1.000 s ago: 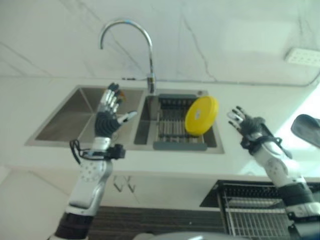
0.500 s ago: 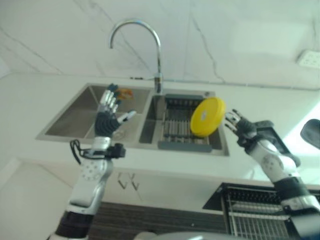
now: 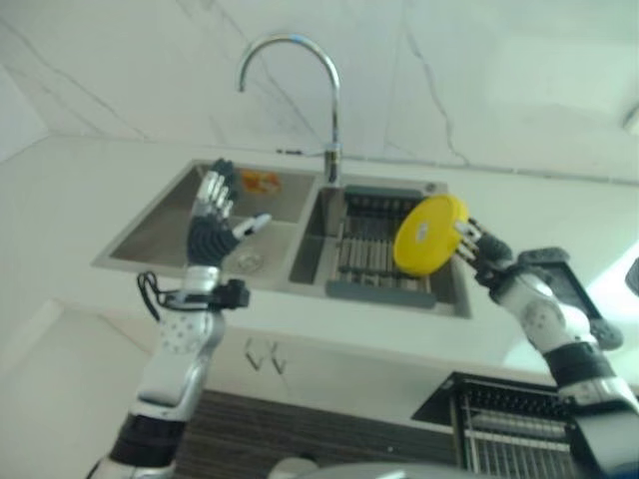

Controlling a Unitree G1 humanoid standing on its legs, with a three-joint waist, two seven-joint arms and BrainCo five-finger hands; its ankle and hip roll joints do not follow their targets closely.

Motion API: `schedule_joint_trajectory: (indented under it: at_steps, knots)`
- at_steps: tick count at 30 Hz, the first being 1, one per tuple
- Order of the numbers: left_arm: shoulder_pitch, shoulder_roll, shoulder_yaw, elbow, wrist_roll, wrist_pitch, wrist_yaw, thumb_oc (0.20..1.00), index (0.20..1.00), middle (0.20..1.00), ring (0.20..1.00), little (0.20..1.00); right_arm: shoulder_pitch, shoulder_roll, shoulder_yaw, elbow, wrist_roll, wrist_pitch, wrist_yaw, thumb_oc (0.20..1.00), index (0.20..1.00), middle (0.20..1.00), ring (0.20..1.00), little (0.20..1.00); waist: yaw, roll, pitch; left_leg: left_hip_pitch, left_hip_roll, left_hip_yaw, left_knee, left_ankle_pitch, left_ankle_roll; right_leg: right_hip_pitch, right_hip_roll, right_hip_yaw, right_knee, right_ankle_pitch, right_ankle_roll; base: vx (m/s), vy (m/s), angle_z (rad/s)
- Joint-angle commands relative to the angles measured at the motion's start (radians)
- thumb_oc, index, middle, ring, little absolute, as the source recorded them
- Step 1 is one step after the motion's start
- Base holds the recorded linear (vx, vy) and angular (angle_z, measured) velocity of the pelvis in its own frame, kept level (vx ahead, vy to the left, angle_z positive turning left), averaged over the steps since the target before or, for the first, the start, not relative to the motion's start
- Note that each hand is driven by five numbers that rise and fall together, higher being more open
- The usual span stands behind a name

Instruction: Place the dishes in the dishwasher.

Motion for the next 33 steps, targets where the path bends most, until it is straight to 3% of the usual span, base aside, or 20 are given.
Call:
schedule_joint_trajectory:
  at_steps: [1, 33]
  knots:
    - [-0.081, 0.059, -0.046, -0.004, -0.019, -0.025, 0.007, 1.0, 1.0, 1.0, 1.0, 1.0, -0.153, -0.016, 0.014, 0.031, 0.024, -0.037, 0.031, 1.0, 1.0, 1.0, 1.0, 1.0, 0.017, -0.036, -0.01, 0.019, -0.054, -0.01, 0.0, -0.051, 0.025, 0.053, -0.001, 0.0, 0.006, -0.039, 0.015, 0.0, 0.0, 0.0]
    - [-0.095, 0.077, -0.067, 0.0, -0.027, 0.01, 0.027, 1.0, 1.0, 1.0, 1.0, 1.0, -0.24, -0.018, 0.072, 0.193, 0.027, -0.005, 0.025, 1.0, 1.0, 1.0, 1.0, 1.0, 0.059, -0.028, -0.007, 0.012, -0.055, -0.042, 0.0, -0.03, 0.013, 0.073, 0.0, -0.042, 0.006, -0.047, 0.009, 0.0, -0.004, 0.05]
